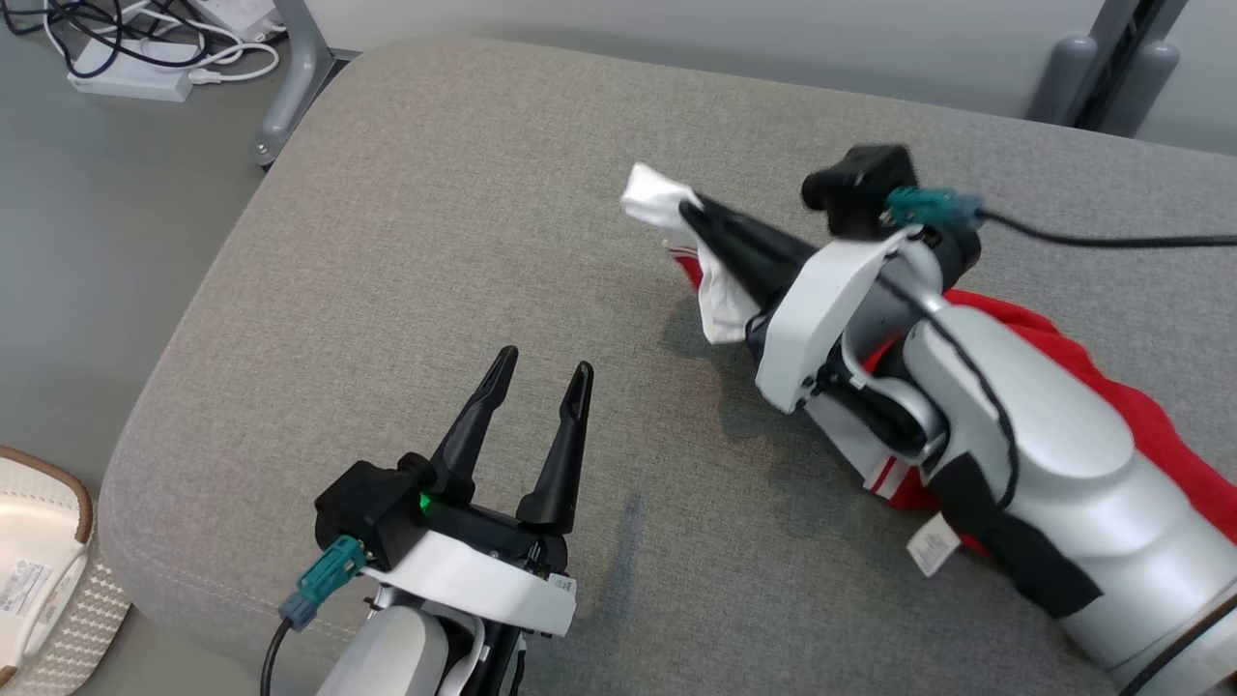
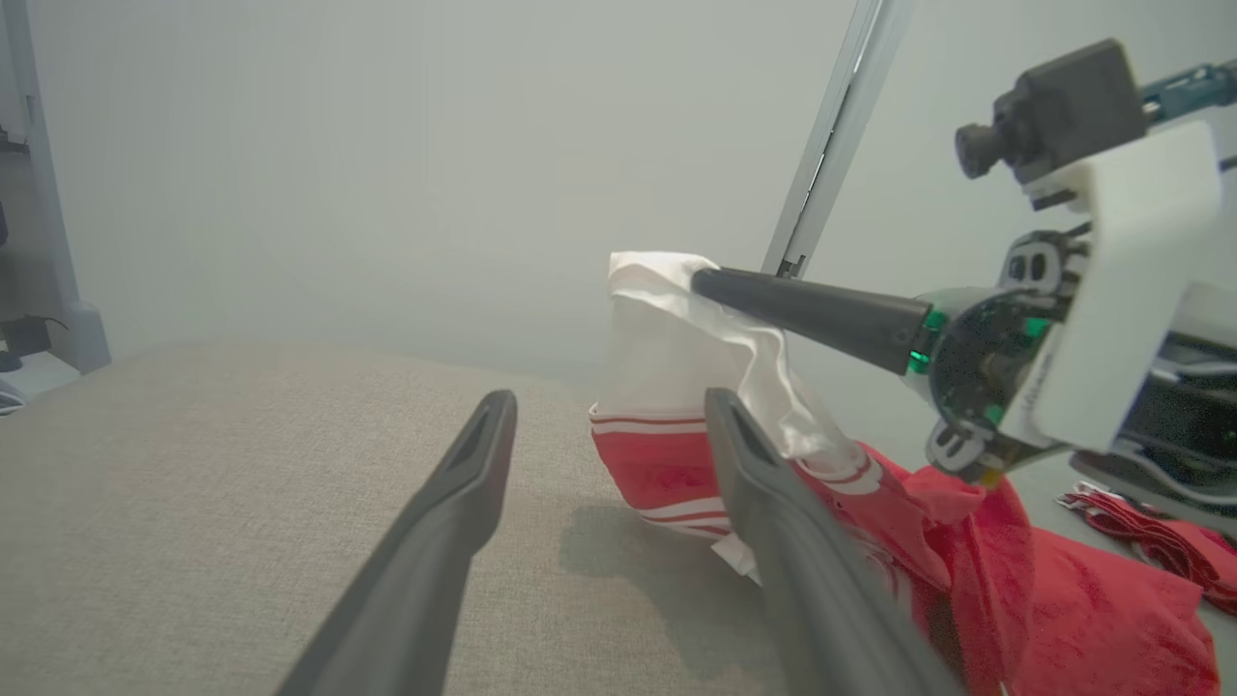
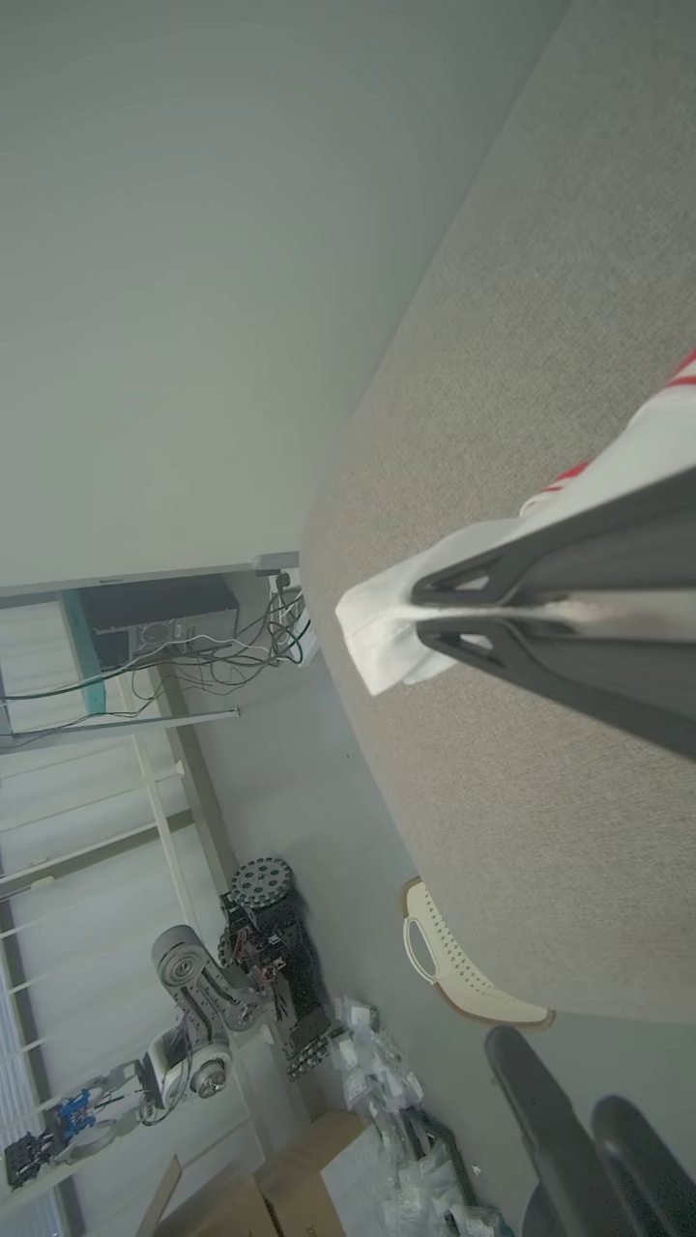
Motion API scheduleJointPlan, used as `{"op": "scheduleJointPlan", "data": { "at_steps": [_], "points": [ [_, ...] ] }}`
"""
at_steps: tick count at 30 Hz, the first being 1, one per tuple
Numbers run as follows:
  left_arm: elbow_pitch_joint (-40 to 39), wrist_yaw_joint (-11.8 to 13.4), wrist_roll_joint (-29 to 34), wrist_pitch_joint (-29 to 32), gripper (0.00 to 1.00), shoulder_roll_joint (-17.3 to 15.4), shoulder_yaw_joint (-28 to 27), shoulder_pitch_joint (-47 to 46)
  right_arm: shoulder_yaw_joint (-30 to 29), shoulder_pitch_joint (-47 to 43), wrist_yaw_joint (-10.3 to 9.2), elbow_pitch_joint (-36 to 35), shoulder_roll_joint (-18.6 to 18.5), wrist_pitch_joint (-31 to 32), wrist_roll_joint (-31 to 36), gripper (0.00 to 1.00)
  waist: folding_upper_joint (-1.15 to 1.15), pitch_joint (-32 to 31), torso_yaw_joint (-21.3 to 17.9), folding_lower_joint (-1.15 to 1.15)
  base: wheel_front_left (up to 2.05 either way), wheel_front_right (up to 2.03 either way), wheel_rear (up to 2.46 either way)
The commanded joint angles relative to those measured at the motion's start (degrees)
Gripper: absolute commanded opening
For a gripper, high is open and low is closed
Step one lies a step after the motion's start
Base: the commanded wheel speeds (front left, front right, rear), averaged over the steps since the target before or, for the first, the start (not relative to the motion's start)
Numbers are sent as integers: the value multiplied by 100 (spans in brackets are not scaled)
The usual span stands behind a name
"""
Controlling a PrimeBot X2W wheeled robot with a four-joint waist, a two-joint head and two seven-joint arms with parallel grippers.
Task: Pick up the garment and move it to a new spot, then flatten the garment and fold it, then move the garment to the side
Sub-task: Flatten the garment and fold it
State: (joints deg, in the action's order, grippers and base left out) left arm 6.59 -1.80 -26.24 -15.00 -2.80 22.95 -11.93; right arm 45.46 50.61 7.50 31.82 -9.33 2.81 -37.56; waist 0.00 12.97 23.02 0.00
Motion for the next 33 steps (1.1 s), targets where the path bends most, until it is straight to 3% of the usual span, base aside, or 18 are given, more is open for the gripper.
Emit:
{"op": "scheduleJointPlan", "data": {
  "at_steps": [1,4,7,16,17,18,21,25,33],
  "points": [
    [15,-23,47,-25,100,-21,-5,10,-113,180,-3,-164,-138,-5,-218,0,0,-45,-51,0,0,0,0],
    [8,-18,50,-24,100,-22,13,29,-458,362,-2,-310,-332,110,-647,0,0,-48,-66,0,0,0,0],
    [-13,-27,35,-24,100,-21,44,25,-990,520,-3,-10,-687,239,-917,0,0,-11,-43,0,0,0,0],
    [-30,-75,-36,-24,100,-20,149,-134,-1847,1114,-2,2171,-1593,152,-419,0,0,283,138,0,0,0,0],
    [-32,-77,-39,-25,100,-20,160,-144,-1882,1185,-2,2407,-1636,76,-297,22,0,311,148,0,0,0,0],
    [-34,-76,-47,-25,100,-20,169,-157,-1958,1259,-2,2660,-1661,15,-246,100,0,335,157,0,0,0,0],
    [-35,-71,-47,-25,100,-20,192,-182,-2106,1427,-2,3157,-1682,-153,-93,100,0,372,166,0,0,0,0],
    [-3,-53,20,-24,100,-19,165,-227,-2099,1705,-2,3757,-1416,-568,280,100,0,373,-5,0,0,0,0],
    [88,-116,194,-25,100,-19,-19,-248,-1679,1438,-2,3377,-755,-1130,411,100,0,15,-694,0,0,0,0]
  ]
}}
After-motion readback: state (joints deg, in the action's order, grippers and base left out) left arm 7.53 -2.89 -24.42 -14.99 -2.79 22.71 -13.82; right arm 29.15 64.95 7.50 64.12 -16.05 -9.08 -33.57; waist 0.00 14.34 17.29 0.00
